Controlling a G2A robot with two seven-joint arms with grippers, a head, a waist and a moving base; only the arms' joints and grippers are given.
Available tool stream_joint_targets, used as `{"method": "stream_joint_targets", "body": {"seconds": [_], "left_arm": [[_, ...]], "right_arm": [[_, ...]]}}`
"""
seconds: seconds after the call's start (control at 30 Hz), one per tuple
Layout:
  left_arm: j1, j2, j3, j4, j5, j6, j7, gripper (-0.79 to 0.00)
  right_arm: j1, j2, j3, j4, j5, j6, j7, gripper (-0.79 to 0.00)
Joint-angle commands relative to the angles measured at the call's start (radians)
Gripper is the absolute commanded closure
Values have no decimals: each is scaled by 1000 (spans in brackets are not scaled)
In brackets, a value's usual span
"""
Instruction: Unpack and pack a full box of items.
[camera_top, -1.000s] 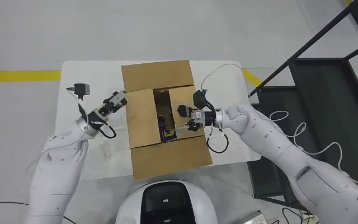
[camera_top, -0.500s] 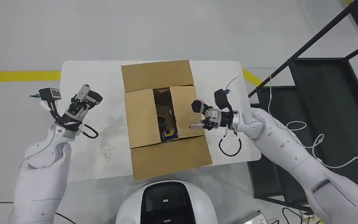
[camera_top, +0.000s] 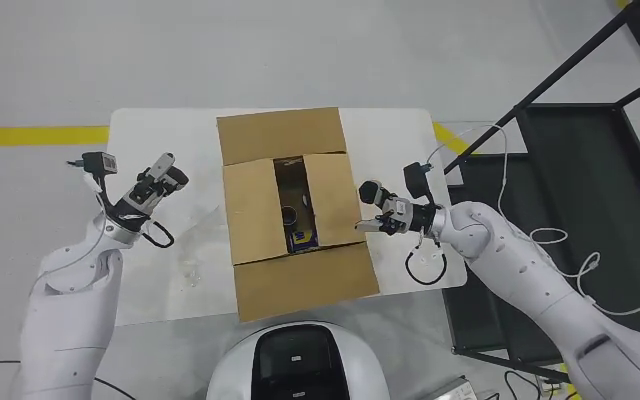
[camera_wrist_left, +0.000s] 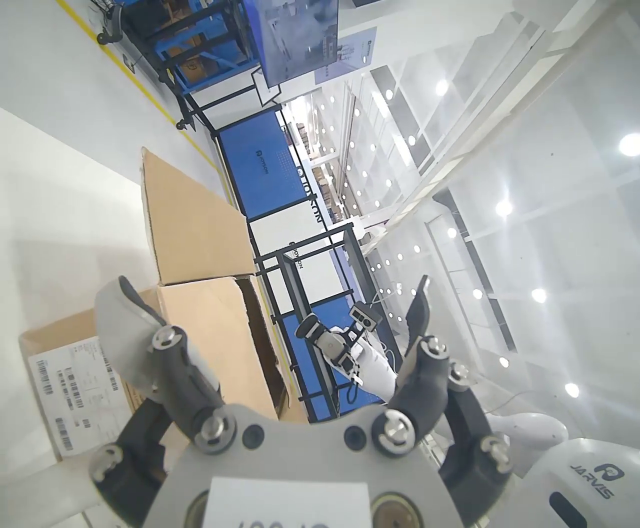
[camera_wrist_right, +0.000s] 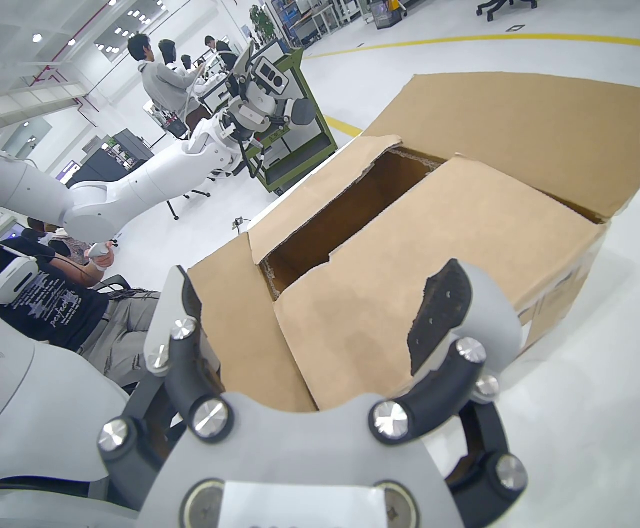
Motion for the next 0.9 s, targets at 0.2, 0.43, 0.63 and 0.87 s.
{"method": "stream_joint_targets", "body": {"seconds": [0.2, 0.43, 0.63, 0.87], "left_arm": [[0, 0, 0, 0, 0, 0, 0, -785], [0, 0, 0, 0, 0, 0, 0, -785], [-25, 1, 1, -11, 265, 41, 201, -785], [-108, -22, 120, 70, 352, -5, 313, -785]], "right_arm": [[-14, -1, -10, -7, 33, 0, 11, -785], [-52, 48, 23, 8, 337, 32, 330, -785], [-154, 120, 96, -74, 653, 129, 655, -785], [-254, 164, 142, -148, 856, 240, 910, -785]]}}
